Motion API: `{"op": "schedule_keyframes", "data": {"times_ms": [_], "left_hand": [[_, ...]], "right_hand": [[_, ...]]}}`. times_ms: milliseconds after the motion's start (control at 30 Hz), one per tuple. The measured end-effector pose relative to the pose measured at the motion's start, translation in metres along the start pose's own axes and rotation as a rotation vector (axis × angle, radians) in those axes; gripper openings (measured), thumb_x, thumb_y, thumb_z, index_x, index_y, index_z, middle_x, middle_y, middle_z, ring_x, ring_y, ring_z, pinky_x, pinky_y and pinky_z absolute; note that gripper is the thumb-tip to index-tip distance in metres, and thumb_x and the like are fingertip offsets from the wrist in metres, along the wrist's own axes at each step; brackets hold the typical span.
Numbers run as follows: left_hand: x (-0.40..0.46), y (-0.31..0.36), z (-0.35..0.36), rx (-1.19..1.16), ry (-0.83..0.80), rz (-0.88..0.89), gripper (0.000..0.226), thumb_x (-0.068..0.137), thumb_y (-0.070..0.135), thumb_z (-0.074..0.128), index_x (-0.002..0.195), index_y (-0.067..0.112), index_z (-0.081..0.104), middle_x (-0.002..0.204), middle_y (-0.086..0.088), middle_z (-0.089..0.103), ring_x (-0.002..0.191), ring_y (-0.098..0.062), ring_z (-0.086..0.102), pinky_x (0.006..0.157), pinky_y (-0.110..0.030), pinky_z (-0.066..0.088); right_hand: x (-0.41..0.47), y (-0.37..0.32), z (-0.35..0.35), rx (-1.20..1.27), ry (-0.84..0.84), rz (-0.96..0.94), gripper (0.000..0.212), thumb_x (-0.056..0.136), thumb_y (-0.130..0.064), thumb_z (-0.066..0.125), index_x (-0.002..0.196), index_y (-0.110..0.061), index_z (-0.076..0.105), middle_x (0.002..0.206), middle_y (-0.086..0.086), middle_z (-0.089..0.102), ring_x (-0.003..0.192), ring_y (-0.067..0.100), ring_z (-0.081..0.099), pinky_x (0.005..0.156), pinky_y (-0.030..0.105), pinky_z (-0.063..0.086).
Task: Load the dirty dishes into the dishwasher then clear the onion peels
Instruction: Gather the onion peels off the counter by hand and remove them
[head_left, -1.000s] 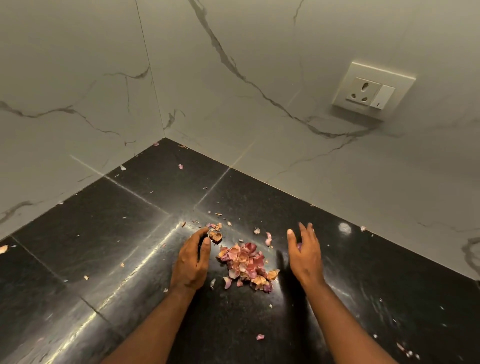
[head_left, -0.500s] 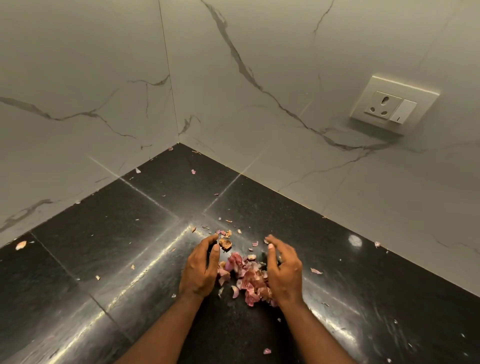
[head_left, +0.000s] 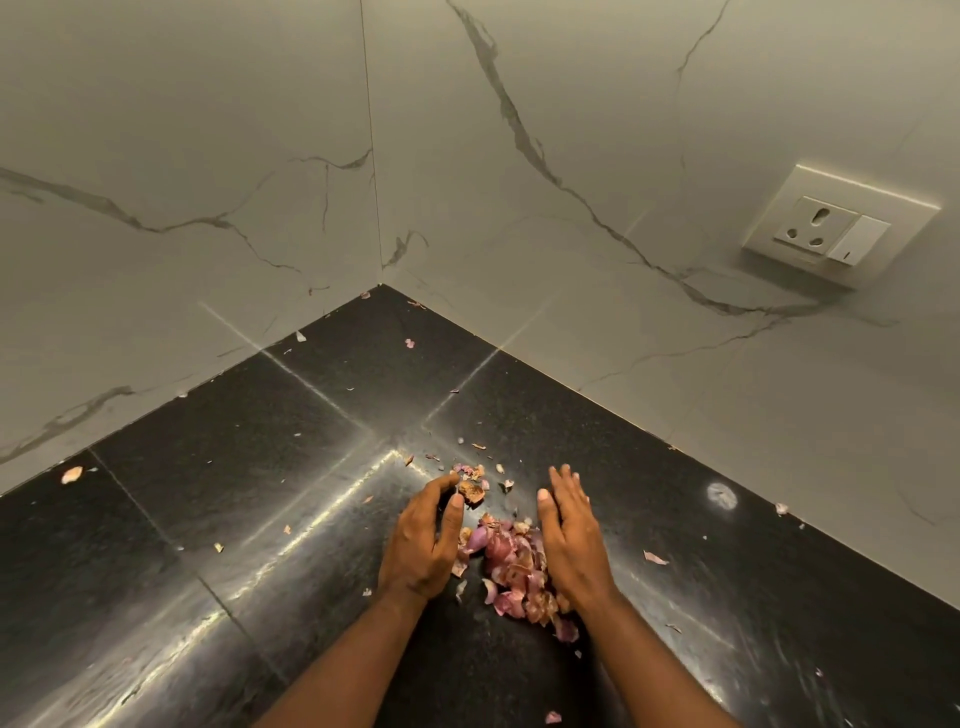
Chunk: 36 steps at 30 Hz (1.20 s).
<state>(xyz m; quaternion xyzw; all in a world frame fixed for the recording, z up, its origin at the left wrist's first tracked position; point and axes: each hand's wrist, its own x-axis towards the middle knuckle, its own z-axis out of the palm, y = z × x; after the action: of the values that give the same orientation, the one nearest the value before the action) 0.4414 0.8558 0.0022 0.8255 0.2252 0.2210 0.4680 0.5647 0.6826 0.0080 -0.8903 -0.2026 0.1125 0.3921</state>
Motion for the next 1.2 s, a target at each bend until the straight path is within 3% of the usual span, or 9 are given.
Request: {"op": "schedule_keyframes", "data": {"times_ms": [100, 200, 333, 500, 667, 867, 967, 1033, 1200], "left_hand": [[0.0, 0.0, 0.0, -0.002, 0.012, 0.007, 0.059, 0.101, 0.07, 0.03, 0.14, 0.033, 0.055, 0.132, 0.014, 0.064, 0.123, -0.001, 0.058, 0.103, -0.037, 0.053], [0.001, 0.0, 0.0, -0.026, 0.007, 0.012, 0.053, 0.102, 0.067, 0.033, 0.14, 0.036, 0.054, 0.131, 0.016, 0.064, 0.122, 0.0, 0.058, 0.102, -0.037, 0.053], [0.0, 0.0, -0.002, -0.009, -0.033, -0.005, 0.052, 0.101, 0.066, 0.036, 0.147, 0.043, 0.044, 0.137, 0.017, 0.059, 0.127, 0.0, 0.054, 0.105, -0.034, 0.049], [0.0, 0.001, -0.003, -0.005, -0.051, 0.006, 0.055, 0.102, 0.064, 0.037, 0.152, 0.041, 0.038, 0.151, 0.016, 0.049, 0.139, 0.0, 0.044, 0.115, -0.032, 0.041], [0.0, 0.0, -0.003, 0.005, -0.042, -0.001, 0.067, 0.1, 0.065, 0.039, 0.159, 0.036, 0.028, 0.161, 0.019, 0.032, 0.146, 0.01, 0.028, 0.115, -0.013, 0.025], [-0.002, 0.0, -0.003, -0.017, -0.047, -0.008, 0.066, 0.1, 0.066, 0.039, 0.159, 0.037, 0.029, 0.159, 0.019, 0.036, 0.145, 0.003, 0.036, 0.117, -0.025, 0.034], [-0.003, 0.004, -0.002, -0.016, -0.039, -0.006, 0.064, 0.099, 0.067, 0.039, 0.156, 0.04, 0.031, 0.154, 0.021, 0.038, 0.141, 0.001, 0.04, 0.114, -0.028, 0.037], [-0.003, 0.003, -0.001, -0.021, -0.043, -0.007, 0.065, 0.099, 0.069, 0.038, 0.156, 0.039, 0.032, 0.156, 0.016, 0.039, 0.141, -0.003, 0.042, 0.115, -0.034, 0.039], [-0.002, 0.0, 0.001, -0.019, -0.043, -0.003, 0.064, 0.098, 0.07, 0.038, 0.155, 0.042, 0.031, 0.154, 0.017, 0.04, 0.14, -0.004, 0.044, 0.115, -0.038, 0.042]], "right_hand": [[0.006, 0.001, 0.008, -0.292, -0.281, -0.103, 0.069, 0.105, -0.063, 0.011, 0.163, -0.03, -0.001, 0.169, -0.008, -0.012, 0.157, 0.009, -0.012, 0.129, 0.038, -0.005], [0.001, -0.015, 0.009, 0.081, -0.397, -0.134, 0.055, 0.107, -0.06, 0.027, 0.155, -0.039, 0.042, 0.162, -0.01, 0.038, 0.152, 0.008, 0.029, 0.125, 0.04, 0.028], [0.021, -0.047, 0.003, 0.577, -0.024, 0.067, 0.046, 0.105, -0.046, 0.045, 0.12, -0.013, 0.073, 0.112, 0.0, 0.076, 0.103, 0.015, 0.074, 0.084, 0.029, 0.061], [0.067, -0.059, 0.024, 0.053, -0.273, -0.047, 0.058, 0.11, -0.051, 0.03, 0.161, -0.023, 0.033, 0.17, -0.005, 0.018, 0.157, 0.015, 0.014, 0.128, 0.042, 0.016], [0.082, -0.057, 0.044, -0.26, -0.477, -0.199, 0.061, 0.111, -0.051, 0.018, 0.165, -0.024, 0.01, 0.171, -0.005, -0.006, 0.158, 0.012, -0.01, 0.129, 0.041, -0.007], [0.033, -0.031, 0.012, -0.073, -0.518, -0.246, 0.048, 0.109, -0.053, 0.035, 0.151, -0.036, 0.05, 0.158, -0.014, 0.044, 0.146, 0.0, 0.037, 0.121, 0.03, 0.031], [0.013, -0.026, -0.006, 0.057, -0.367, -0.178, 0.037, 0.103, -0.054, 0.051, 0.113, -0.031, 0.078, 0.11, -0.005, 0.078, 0.098, 0.01, 0.072, 0.085, 0.037, 0.059], [0.016, -0.024, -0.011, 0.057, -0.164, -0.172, 0.027, 0.101, -0.044, 0.061, 0.093, -0.026, 0.078, 0.086, -0.004, 0.075, 0.078, 0.011, 0.069, 0.072, 0.04, 0.059], [0.047, -0.034, -0.005, -0.228, -0.148, -0.101, 0.021, 0.098, -0.017, 0.062, 0.118, -0.019, 0.07, 0.112, -0.003, 0.063, 0.102, 0.012, 0.064, 0.093, 0.034, 0.056]]}}
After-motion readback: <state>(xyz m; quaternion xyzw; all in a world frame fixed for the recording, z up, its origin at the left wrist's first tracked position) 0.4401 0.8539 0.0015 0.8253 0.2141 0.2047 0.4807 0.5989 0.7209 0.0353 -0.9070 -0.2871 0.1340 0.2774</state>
